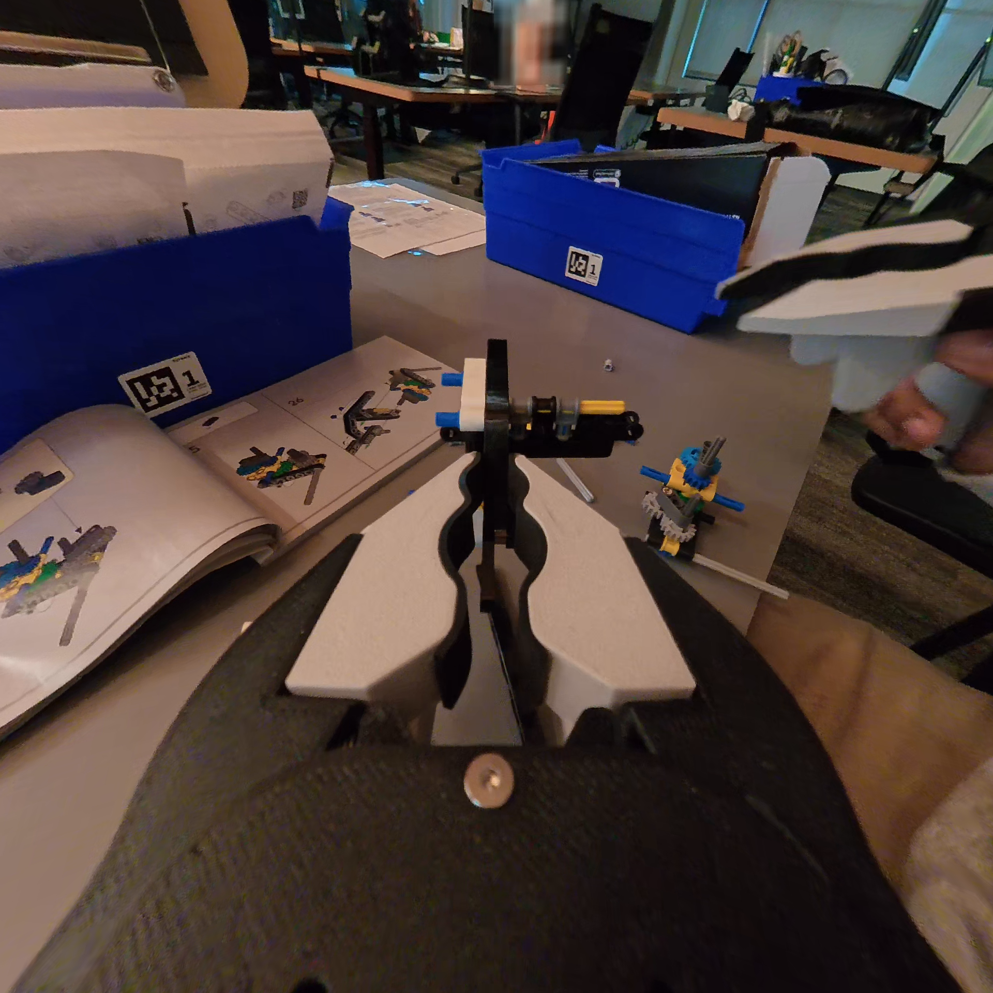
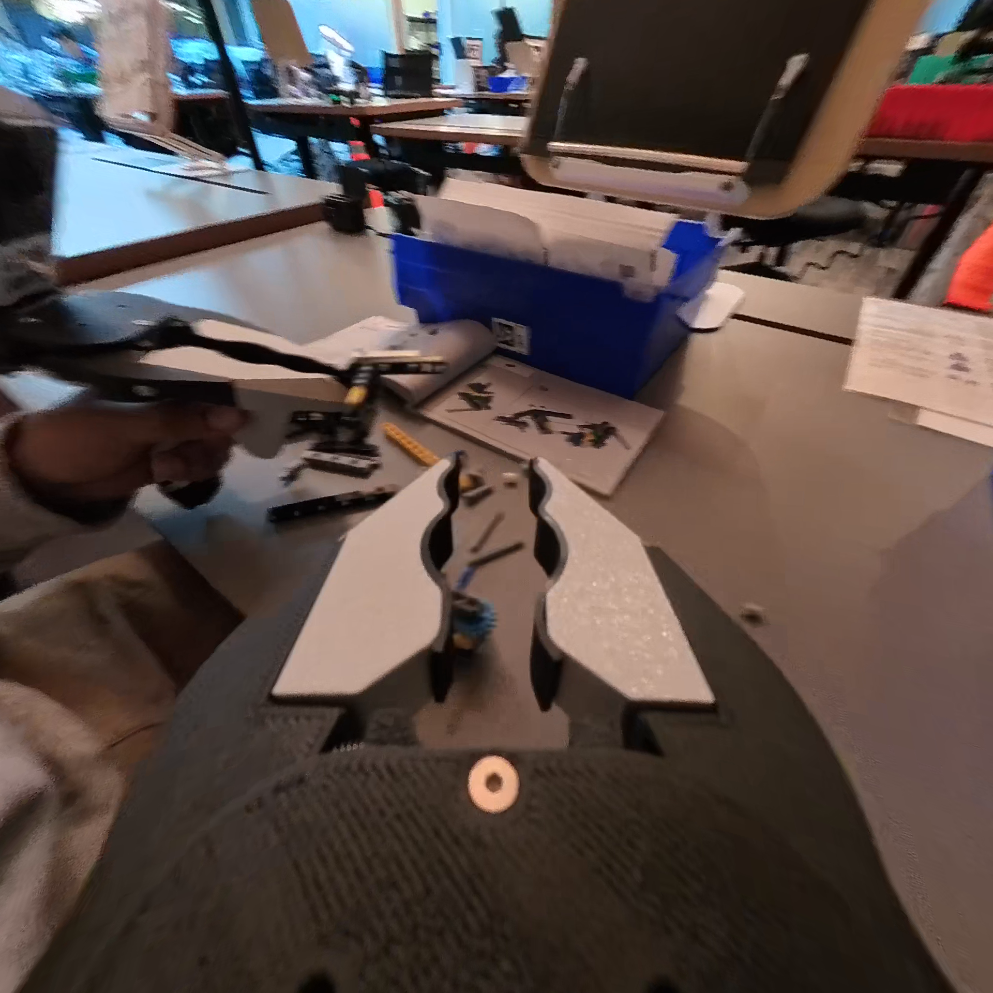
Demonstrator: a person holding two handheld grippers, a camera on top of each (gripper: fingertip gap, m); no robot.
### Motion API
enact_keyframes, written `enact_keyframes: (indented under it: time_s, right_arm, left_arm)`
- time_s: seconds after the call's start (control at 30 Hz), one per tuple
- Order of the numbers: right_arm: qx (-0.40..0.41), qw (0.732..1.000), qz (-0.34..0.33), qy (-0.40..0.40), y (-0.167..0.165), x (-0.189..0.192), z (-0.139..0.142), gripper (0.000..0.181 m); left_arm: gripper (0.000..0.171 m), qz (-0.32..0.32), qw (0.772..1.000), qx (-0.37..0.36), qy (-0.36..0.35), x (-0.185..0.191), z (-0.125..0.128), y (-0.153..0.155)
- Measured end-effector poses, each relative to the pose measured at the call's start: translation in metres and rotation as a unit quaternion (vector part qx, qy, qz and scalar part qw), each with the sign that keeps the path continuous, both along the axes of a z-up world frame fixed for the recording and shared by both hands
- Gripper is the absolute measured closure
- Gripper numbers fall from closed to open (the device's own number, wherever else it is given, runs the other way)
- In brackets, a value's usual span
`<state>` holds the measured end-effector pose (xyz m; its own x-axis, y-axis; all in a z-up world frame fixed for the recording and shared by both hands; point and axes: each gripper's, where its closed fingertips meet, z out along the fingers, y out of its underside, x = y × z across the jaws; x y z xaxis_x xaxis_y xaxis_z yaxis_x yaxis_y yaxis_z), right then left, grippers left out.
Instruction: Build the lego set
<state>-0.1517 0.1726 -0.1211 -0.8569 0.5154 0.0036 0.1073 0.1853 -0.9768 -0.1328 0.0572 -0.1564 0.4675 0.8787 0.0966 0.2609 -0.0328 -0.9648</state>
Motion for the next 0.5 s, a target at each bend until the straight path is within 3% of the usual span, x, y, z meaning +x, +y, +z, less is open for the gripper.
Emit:
enact_keyframes:
  time_s: [0.1,0.17,0.3,0.5]
  right_arm:
    - [-0.009,0.996,0.083,-0.035,-0.016,0.047,-0.006,0.163]
    - [0.041,0.993,0.107,-0.040,-0.020,0.069,-0.027,0.162]
    - [0.149,0.984,0.093,-0.017,-0.012,0.084,-0.073,0.159]
    - [0.182,0.980,0.074,-0.024,-0.006,0.090,-0.093,0.155]
  left_arm:
    - [0.166,0.004,1.000,0.004,-0.002,-0.001,-0.001,-0.003]
    - [0.166,0.002,1.000,0.013,-0.007,-0.001,-0.002,-0.003]
    - [0.166,0.001,1.000,0.018,-0.008,0.000,-0.002,-0.002]
    - [0.166,0.001,1.000,0.017,-0.007,0.000,-0.002,-0.002]
